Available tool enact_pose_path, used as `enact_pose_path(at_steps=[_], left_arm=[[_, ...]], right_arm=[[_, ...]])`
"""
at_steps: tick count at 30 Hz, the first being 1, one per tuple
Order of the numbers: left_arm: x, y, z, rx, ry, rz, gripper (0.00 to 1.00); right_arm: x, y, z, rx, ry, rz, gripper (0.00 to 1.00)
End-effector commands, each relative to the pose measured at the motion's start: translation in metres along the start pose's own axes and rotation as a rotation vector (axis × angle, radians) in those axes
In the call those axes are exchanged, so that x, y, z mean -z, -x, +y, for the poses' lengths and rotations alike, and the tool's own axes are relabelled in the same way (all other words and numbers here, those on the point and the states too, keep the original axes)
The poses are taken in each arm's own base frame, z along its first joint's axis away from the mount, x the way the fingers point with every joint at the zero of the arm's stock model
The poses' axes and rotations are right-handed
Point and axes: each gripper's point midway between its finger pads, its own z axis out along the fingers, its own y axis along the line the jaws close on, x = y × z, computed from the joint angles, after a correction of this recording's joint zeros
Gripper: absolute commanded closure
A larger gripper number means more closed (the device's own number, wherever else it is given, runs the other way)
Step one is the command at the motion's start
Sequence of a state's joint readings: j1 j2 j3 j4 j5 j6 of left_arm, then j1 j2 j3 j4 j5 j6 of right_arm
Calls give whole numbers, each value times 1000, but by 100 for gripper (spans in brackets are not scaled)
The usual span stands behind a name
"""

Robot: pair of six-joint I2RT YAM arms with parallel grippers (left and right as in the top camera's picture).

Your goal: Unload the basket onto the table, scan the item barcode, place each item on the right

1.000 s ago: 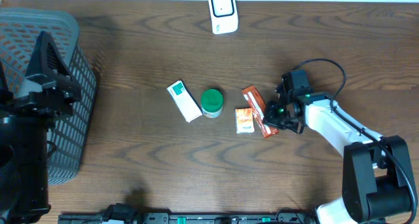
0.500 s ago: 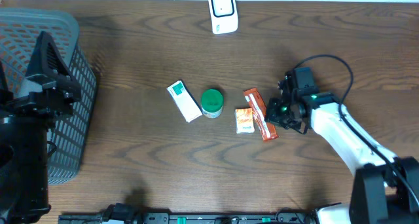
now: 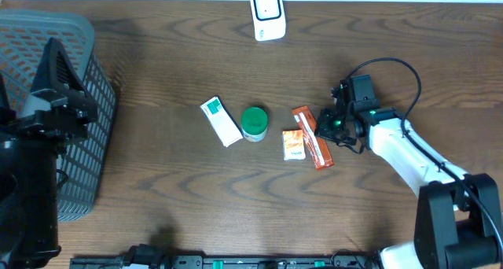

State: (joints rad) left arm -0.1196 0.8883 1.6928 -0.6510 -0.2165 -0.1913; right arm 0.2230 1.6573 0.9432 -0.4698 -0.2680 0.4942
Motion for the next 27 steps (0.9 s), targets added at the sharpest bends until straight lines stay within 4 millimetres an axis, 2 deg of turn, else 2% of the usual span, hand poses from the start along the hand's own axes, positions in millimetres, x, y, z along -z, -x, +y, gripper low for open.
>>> enact_pose_path(at_steps=[1,5,10,14,18,23,24,27], left_arm=[[0,0,2,13,7,-3,18],[0,0,2,13,7,-3,18],[0,0,2,13,7,-3,18],[0,0,2,13,7,-3,18],[0,0,2,13,7,-3,18],[0,0,2,12,7,-3,18],[0,0,2,12,7,-3,18],[0,0,2,12,7,-3,18]], right_arm=[[-11,-2,-3,-18,-18,20,99],[-30,-13,-14,-36,-50,79,99],[-60,-38,-32,-73,-97,195,99],[-64,-44,-33,-71,-102,213,99],[-50,-34,-20,-58,-60,174,99],[-5,-13,6,-20,6,57,99],[9,-8,13,-9,26,22,99],[32,-9,20,1,43,-8,99]])
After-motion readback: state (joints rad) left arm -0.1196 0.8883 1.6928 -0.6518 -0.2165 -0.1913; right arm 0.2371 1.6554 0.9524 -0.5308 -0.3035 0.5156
